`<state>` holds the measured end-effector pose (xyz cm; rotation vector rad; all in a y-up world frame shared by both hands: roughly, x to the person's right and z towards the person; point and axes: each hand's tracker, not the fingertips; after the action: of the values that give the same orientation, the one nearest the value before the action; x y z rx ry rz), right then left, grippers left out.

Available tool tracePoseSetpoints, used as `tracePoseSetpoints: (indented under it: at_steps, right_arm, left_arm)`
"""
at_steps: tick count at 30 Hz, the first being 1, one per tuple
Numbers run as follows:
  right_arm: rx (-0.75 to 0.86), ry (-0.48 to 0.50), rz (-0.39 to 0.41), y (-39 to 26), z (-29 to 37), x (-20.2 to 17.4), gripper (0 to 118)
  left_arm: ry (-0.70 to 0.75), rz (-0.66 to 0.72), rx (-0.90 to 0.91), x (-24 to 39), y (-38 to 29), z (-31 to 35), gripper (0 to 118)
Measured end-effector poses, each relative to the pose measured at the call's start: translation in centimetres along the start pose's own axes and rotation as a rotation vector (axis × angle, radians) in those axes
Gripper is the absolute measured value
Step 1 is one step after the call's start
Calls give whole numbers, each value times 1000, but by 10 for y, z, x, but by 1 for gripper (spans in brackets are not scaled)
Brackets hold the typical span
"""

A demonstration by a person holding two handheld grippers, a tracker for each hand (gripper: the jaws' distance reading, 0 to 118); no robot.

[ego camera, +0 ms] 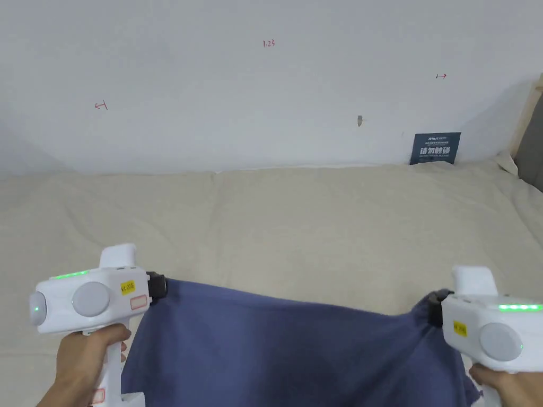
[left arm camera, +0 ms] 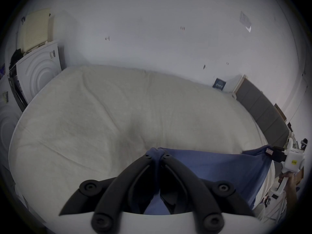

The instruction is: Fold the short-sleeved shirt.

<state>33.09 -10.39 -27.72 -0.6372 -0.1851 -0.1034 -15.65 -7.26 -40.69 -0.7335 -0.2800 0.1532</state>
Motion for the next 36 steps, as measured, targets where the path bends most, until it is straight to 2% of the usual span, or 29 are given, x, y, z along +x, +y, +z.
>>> tracePoseSetpoints:
  at_steps: [6, 8, 16, 19, 28, 36]
  right_arm:
    - [227, 38, 24, 80, 68, -21, 4]
    - [303, 56, 7, 112, 85, -26, 4]
    - [541, 94, 26, 224, 126, -53, 4]
    - [602, 90, 35, 258, 132, -58, 4]
    - [678, 87, 74, 315, 114, -64, 4]
    - [570, 74, 94, 278, 26, -68, 4]
  left_arm:
    - [-2, 16, 190, -5, 58, 71, 5]
    - [10, 13, 259, -6, 83, 94, 5]
    - [72, -67, 461, 21, 174, 160, 5]
    - [75, -58, 523, 29, 206, 172, 5]
    - [102, -62, 611, 31, 271, 156, 5]
    - [111, -35, 546, -2, 245, 64, 5]
